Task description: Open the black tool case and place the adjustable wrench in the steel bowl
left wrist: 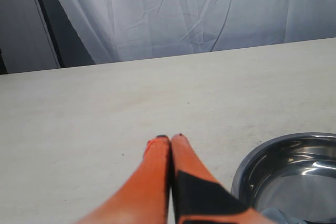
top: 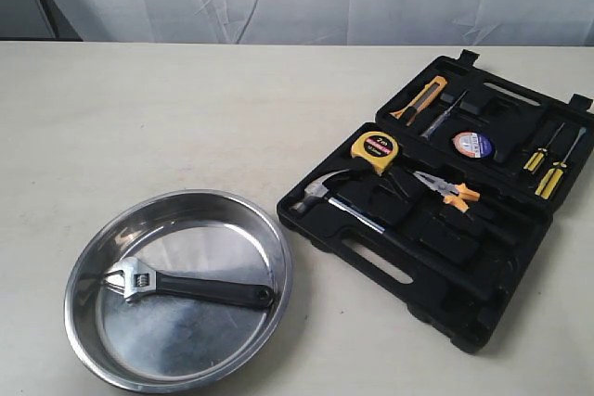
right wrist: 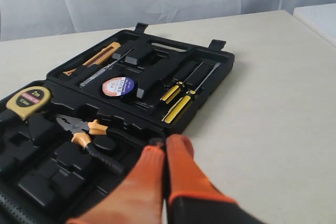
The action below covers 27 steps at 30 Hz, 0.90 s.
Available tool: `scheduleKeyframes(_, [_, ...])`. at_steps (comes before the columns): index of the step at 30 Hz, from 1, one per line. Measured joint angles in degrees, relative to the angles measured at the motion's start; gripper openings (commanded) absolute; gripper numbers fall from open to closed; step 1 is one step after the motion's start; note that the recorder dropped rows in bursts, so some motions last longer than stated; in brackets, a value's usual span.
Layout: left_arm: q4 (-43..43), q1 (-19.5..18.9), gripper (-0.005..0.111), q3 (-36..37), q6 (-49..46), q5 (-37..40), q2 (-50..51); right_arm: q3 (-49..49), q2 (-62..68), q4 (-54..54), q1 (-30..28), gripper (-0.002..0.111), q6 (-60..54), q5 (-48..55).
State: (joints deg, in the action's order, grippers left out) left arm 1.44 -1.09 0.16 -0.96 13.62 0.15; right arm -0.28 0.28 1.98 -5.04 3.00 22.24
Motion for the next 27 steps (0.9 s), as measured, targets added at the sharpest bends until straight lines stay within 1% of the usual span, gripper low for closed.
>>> scheduleKeyframes(27, [0.0,0.0,0.000,0.0,0.0,0.0,0.0,0.0,0.0,0.0,0.0,-0.001,0.0,-0.6])
